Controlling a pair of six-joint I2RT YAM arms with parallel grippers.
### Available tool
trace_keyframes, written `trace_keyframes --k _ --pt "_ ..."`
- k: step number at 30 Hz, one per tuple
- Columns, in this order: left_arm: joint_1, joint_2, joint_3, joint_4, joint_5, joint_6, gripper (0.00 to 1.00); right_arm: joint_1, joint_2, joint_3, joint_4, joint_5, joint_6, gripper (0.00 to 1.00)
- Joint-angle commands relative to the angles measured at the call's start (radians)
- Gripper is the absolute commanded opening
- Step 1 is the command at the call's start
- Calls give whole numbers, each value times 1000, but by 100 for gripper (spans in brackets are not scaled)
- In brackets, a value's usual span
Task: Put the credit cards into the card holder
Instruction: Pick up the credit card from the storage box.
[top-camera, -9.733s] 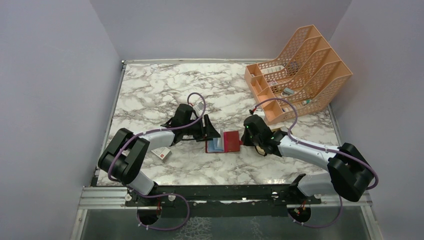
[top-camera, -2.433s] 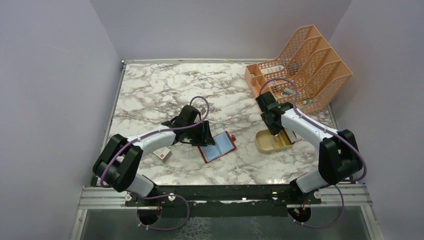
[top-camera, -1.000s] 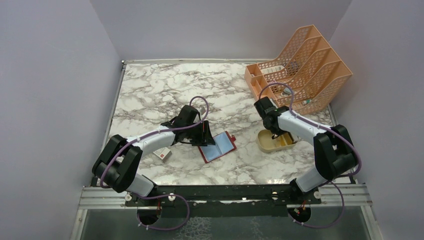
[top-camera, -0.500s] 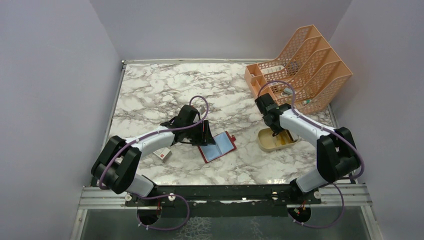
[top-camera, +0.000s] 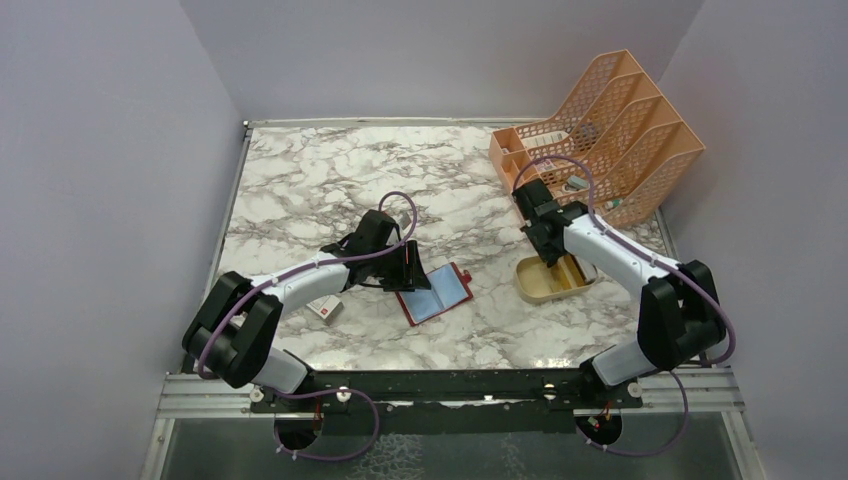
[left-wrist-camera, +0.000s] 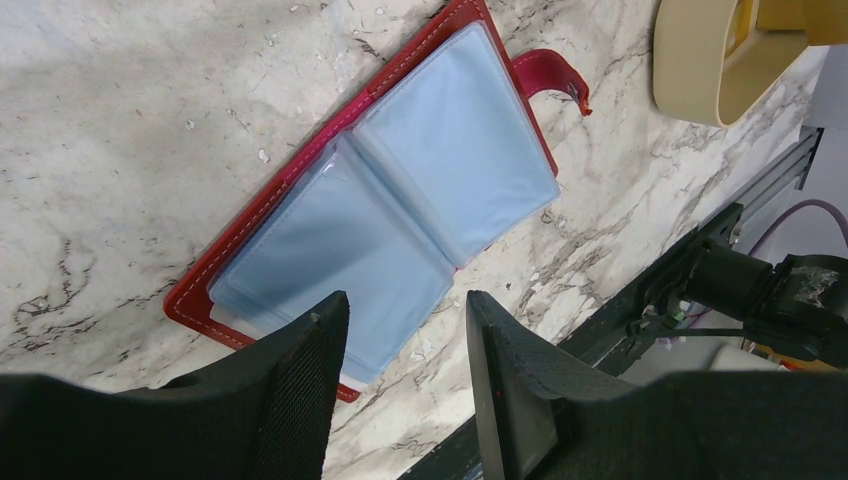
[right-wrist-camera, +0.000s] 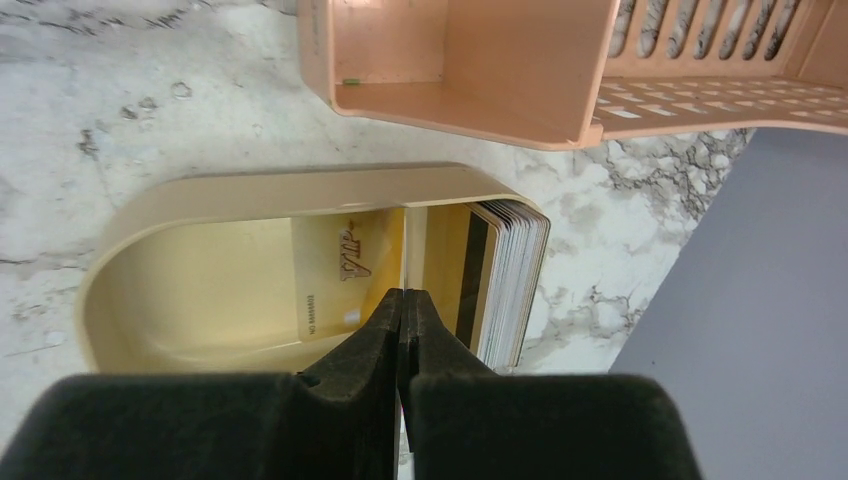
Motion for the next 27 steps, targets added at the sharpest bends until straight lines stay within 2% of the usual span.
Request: trace_keyframes --k 1,16,27 --pt "4 -28 -17 8 18 3 50 -7 -42 63 -18 -109 23 1" --pt "4 -31 -7 14 29 -41 50 -6 -130 131 -62 -279 56 1" --pt "5 -48 -14 23 12 -55 48 -5 -209 171 4 -433 79 1"
